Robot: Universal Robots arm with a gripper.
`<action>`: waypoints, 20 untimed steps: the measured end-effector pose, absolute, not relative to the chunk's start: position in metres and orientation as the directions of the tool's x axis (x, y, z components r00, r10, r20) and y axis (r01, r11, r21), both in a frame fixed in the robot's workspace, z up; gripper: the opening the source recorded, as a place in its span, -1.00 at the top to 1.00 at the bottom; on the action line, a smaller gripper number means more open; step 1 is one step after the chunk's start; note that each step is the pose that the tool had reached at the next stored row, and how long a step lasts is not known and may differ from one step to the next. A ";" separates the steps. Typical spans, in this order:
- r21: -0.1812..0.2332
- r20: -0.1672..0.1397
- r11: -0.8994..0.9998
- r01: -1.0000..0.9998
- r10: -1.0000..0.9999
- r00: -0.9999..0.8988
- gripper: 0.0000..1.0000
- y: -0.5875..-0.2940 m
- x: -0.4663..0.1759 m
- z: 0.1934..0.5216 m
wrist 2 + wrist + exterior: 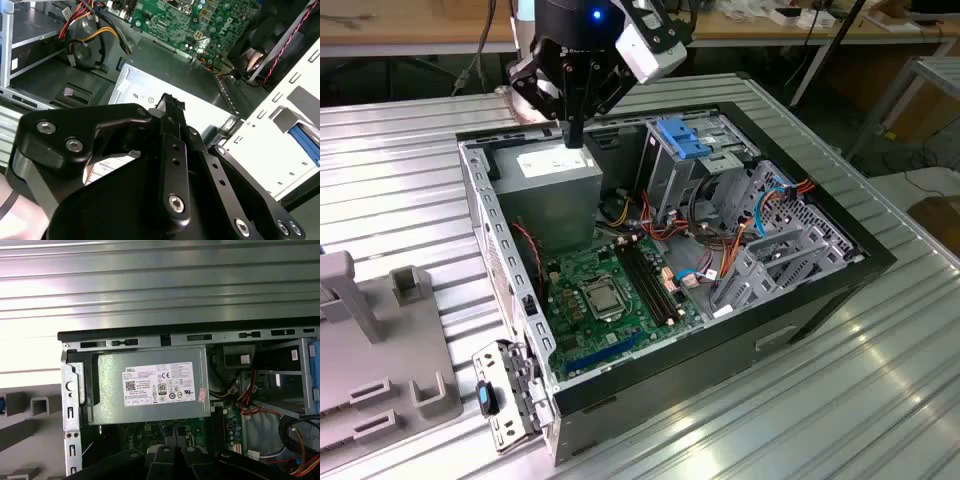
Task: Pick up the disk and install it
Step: 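Reach for the disk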
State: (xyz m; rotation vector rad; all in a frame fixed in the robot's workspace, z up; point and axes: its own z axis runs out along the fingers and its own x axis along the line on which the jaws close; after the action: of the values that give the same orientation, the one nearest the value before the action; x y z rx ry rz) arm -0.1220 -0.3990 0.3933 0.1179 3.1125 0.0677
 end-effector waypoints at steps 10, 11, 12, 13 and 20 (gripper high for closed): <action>0.044 -0.025 0.996 0.075 0.076 -0.997 0.79 -0.399 -0.160 0.393; 0.044 -0.025 0.996 0.075 0.076 -0.997 0.79 -0.399 -0.162 0.393; 0.044 -0.024 0.996 0.075 0.076 -0.997 0.79 -0.399 -0.164 0.393; 0.044 -0.024 0.996 0.075 0.076 -0.997 0.79 -0.399 -0.166 0.393; 0.044 -0.025 0.996 0.075 0.076 -0.997 0.79 -0.399 -0.190 0.393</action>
State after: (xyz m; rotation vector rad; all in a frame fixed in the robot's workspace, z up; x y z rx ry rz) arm -0.1898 -0.3989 0.3933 0.1180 3.1124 0.0678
